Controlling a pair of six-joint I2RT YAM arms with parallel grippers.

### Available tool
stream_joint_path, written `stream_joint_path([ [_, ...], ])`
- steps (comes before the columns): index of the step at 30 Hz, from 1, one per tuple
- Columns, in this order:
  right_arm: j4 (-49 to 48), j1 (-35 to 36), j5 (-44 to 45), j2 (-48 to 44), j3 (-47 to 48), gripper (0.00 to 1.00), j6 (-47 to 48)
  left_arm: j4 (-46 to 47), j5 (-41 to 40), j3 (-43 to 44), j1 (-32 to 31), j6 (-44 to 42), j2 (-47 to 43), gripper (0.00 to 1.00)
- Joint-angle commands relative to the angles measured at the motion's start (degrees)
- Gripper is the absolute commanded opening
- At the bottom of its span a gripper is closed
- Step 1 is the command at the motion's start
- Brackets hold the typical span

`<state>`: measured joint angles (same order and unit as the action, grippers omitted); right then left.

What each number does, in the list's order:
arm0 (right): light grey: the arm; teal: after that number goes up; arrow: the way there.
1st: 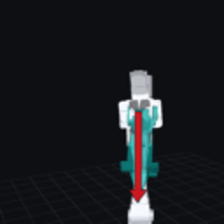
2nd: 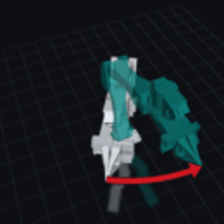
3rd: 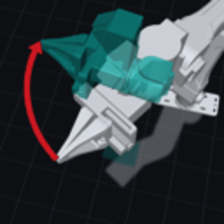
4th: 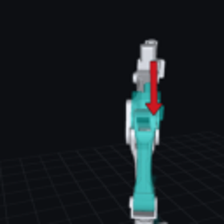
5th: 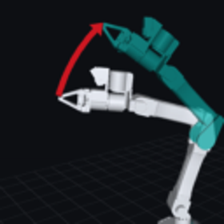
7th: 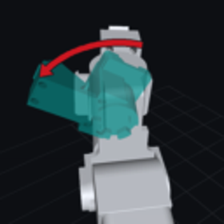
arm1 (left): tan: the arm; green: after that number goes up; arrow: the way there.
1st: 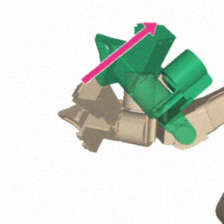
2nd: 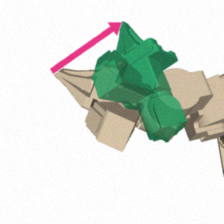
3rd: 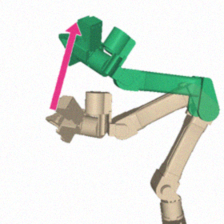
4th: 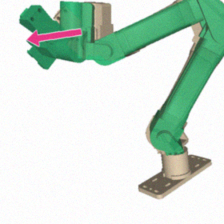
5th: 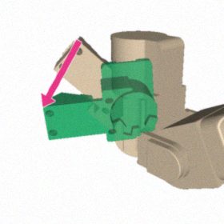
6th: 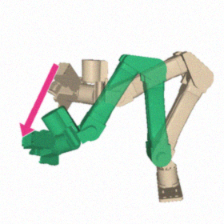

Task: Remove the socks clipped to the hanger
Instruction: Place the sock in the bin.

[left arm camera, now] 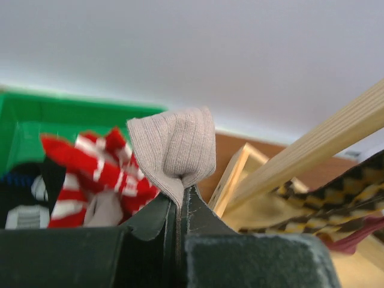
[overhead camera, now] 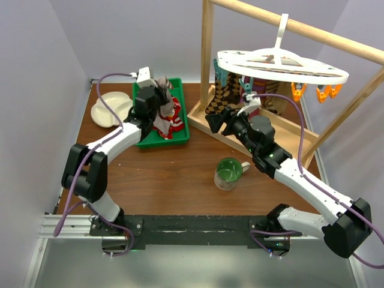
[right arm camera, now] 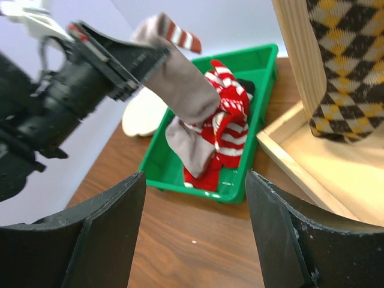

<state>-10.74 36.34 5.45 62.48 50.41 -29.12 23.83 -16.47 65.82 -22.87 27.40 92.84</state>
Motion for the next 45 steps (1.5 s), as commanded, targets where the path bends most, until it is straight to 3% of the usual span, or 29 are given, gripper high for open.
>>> stream_joint_path([
  [1, -0.2, 0.1, 1.0, -1.1, -1.5, 0.71, 0.5, -4.9, 1.4, -4.2, 1.3, 6.8, 6.3, 0.0],
  [7, -0.2, 0.1, 0.9, -1.9, -2.3, 0.71, 0.6, -10.6, 3.2, -5.6, 1.9, 12.1, 12.8, 0.0],
  [12, 0.7, 0.1, 1.5, -3.0, -2.1, 0.72, 1.0, -11.2, 3.2, -5.4, 2.0, 12.1, 11.4, 0.02],
  [18, 0.1, 0.1, 1.5, -2.2, -1.8, 0.72, 1.0, -13.0, 1.9, -5.7, 2.0, 11.0, 5.3, 0.18],
  [22, -0.1, 0.1, 1.8, -2.2, -1.5, 0.72, 1.1, -12.1, 3.2, -8.2, 2.0, 10.7, 1.6, 0.4],
  [28, -0.2, 0.1, 3.3, -3.0, -1.4, 0.74, 1.6, -12.2, 4.4, -11.3, 2.0, 10.7, -3.6, 0.54],
  [33, 0.3, 0.1, 5.0, -3.7, -1.7, 0.74, 1.5, -11.1, 6.3, -13.2, 1.9, 9.3, -8.4, 0.56],
  [38, 0.3, 0.1, 14.0, -10.2, -6.2, 0.75, 0.5, -11.6, 10.2, -9.5, -1.3, 6.3, -8.8, 0.57],
  [45, 1.2, 0.1, 20.7, -18.8, -11.6, 0.74, -1.3, 3.8, 21.7, -2.3, -6.2, -1.5, -2.9, 0.57],
])
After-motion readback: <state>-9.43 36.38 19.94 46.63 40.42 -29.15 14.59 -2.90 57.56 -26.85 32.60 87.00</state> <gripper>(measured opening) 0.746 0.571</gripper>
